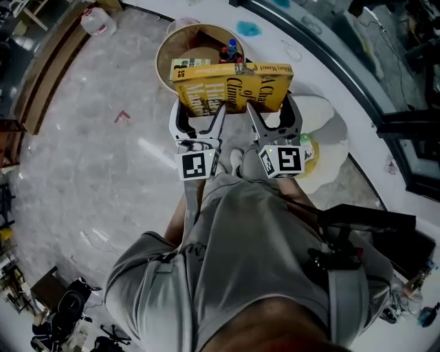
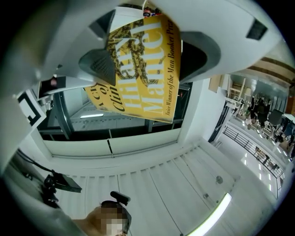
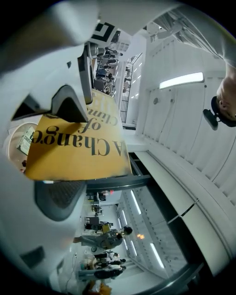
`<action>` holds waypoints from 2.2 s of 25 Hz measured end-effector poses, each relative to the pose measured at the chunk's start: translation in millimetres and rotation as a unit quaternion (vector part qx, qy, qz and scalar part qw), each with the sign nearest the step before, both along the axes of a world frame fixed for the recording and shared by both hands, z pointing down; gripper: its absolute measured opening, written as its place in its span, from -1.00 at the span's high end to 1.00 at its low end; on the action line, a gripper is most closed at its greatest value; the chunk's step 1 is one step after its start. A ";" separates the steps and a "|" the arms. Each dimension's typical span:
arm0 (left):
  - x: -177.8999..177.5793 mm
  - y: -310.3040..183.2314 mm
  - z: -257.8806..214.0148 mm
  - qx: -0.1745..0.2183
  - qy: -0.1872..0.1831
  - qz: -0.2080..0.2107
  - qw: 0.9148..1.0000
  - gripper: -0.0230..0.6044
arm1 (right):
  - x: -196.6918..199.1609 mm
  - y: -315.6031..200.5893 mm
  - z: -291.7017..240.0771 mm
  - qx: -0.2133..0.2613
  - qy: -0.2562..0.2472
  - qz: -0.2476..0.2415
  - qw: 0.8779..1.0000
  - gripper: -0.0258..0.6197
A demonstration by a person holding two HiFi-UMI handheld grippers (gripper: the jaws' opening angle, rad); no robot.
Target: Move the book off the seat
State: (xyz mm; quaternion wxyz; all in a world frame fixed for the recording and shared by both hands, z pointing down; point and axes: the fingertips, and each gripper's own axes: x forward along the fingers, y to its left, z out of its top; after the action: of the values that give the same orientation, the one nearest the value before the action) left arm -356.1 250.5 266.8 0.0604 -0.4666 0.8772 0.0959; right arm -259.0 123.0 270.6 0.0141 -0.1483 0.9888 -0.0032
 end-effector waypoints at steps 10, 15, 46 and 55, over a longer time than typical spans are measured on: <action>-104.9 -33.7 23.5 -0.061 -0.008 -0.086 0.994 -0.46 | -129.7 -45.7 44.0 -0.069 -0.012 -0.087 0.994 -0.26; -194.9 -63.0 11.8 -0.106 -0.012 -0.117 0.987 -0.46 | -231.2 -81.1 37.3 -0.095 -0.033 -0.123 0.987 -0.26; -430.6 -130.2 -7.6 -0.025 -0.012 -0.009 1.000 -0.46 | -430.6 -129.5 -2.1 -0.011 -0.035 0.014 0.999 -0.26; -433.8 -135.4 50.4 -0.066 0.022 0.016 0.997 -0.46 | -427.9 -130.1 46.2 -0.029 0.005 0.037 0.999 -0.26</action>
State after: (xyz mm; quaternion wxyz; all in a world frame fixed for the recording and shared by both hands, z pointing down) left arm -789.9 115.1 317.2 0.0085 -0.4813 0.8752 0.0487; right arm -686.9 -7.1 316.8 0.0050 -0.1851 0.9822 -0.0303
